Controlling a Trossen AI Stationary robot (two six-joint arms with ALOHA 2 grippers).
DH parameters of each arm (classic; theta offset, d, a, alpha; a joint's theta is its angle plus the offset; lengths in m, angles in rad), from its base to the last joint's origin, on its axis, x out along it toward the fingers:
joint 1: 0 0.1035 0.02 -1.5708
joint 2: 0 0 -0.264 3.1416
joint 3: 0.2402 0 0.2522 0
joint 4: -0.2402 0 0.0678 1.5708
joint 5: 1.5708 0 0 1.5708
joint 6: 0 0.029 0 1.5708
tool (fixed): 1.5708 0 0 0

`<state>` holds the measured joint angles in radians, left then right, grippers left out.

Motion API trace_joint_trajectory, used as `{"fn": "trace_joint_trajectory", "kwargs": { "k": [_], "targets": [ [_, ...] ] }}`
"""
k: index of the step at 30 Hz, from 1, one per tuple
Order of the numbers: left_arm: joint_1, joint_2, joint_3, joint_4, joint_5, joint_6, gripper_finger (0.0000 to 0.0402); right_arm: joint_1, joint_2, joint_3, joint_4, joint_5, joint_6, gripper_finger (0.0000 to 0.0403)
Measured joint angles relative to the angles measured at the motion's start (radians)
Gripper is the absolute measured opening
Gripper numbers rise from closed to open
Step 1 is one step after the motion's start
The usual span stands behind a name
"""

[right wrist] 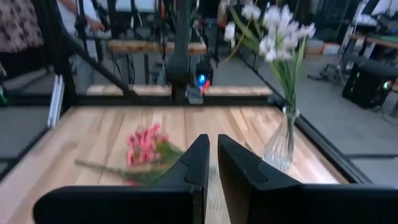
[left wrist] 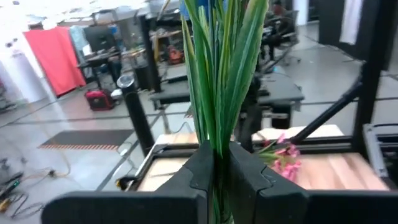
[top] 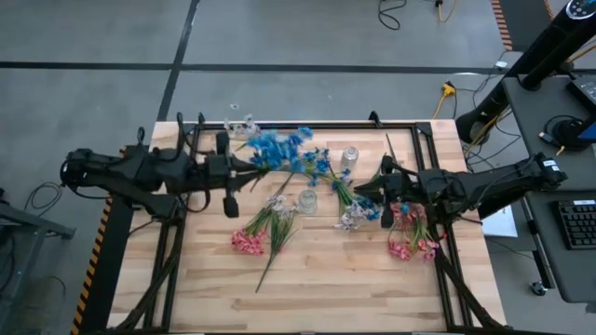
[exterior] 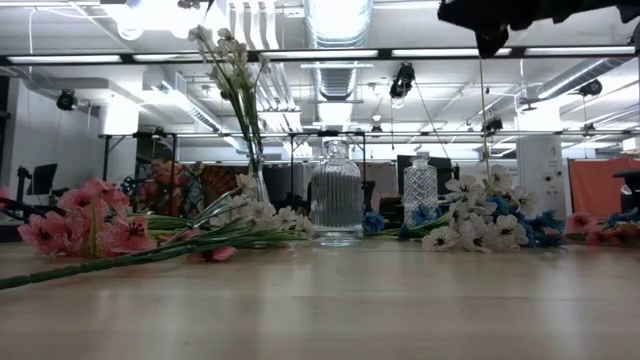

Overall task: Sort flowers into vase by color
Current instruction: Put the left blue flower into the middle transparent vase

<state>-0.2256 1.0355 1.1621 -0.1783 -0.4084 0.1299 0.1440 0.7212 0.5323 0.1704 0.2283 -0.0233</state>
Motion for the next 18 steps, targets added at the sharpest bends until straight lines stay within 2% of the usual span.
{"fn": "trace_joint_trajectory", "kwargs": {
  "k": [6, 12, 18],
  "targets": [
    [-0.095, 0.073, 0.110, -0.023, -0.015, -0.007, 0.0011, 0.000, 0.002, 0.000, 0.082, -0.042, -0.016, 0.0048],
    [-0.174, 0.184, 0.132, -0.026, -0.208, 0.011, 0.0010, 0.000, 0.043, 0.000, 0.206, -0.046, -0.049, 0.0113],
    [-0.210, 0.292, 0.131, 0.054, -0.220, -0.011, 0.0010, 0.000, 0.107, 0.000, 0.341, -0.054, -0.060, 0.0175]
  ]
}}
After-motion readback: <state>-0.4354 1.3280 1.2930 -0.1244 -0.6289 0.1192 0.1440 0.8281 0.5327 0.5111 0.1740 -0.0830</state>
